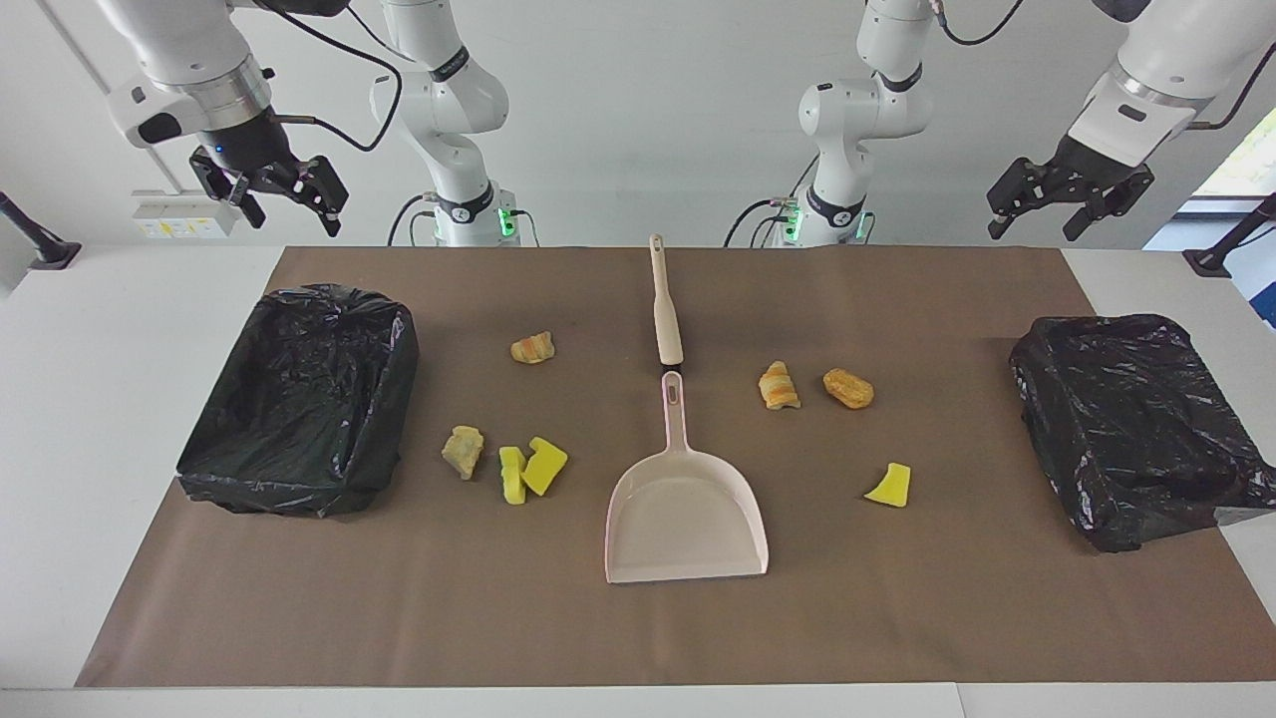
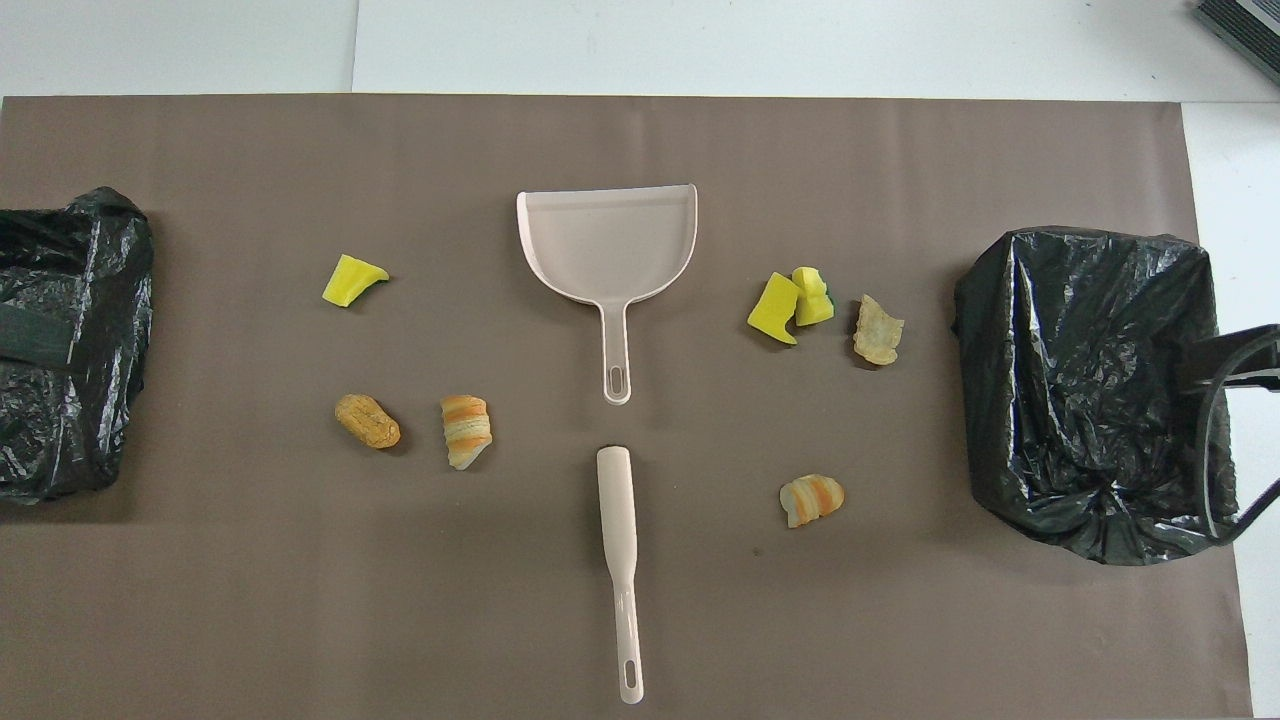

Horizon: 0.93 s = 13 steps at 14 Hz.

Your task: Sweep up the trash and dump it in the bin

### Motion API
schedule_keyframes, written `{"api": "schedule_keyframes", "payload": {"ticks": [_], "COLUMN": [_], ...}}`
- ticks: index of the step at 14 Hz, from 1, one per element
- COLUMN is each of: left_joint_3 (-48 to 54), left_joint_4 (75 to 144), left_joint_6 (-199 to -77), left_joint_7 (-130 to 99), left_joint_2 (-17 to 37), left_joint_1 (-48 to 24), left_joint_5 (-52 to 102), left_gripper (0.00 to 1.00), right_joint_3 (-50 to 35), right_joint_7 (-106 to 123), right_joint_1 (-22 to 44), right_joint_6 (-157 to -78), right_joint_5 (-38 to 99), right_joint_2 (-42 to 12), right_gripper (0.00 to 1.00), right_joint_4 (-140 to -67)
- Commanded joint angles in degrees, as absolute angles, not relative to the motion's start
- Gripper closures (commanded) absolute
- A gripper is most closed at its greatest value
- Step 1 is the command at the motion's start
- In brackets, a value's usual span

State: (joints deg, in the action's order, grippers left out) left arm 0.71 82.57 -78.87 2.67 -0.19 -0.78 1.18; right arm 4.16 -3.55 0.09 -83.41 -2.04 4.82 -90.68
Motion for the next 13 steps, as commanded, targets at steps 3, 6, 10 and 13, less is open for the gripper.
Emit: {"api": "schedule_keyframes", "payload": {"ticks": [3,6,10,13], "left_joint_3": [0.4,0.6,0.7,0.9], "left_joint_4": [85.6,87.1,88.7,93.0], "left_joint_6": [-79.6,-80.2,-81.6,-81.6], "left_joint_7": [2.3,2.3,2.3,2.1], "left_joint_2": [-2.3,-3.3,-4.0,-6.8], "left_joint_1": [-4.4,-5.5,-6.6,-6.9], "left_joint_5": [1.7,1.9,1.9,1.9], "left_gripper": [0.0,0.0,0.0,0.0], "right_joint_3": [3.6,3.6,3.6,3.6], "right_joint_7": [-2.3,-2.3,-2.3,-2.3], "right_joint_1": [-0.9,-1.0,-1.1,-1.1], "right_joint_6": [-83.9,-84.0,-84.0,-83.9], "right_joint_5": [-2.2,-2.2,-2.2,-2.2], "right_joint_2": [6.8,6.7,6.8,7.1], "right_gripper": [0.0,0.0,0.0,0.0], "right_joint_4": [-92.8,-92.8,-93.1,-93.3]}}
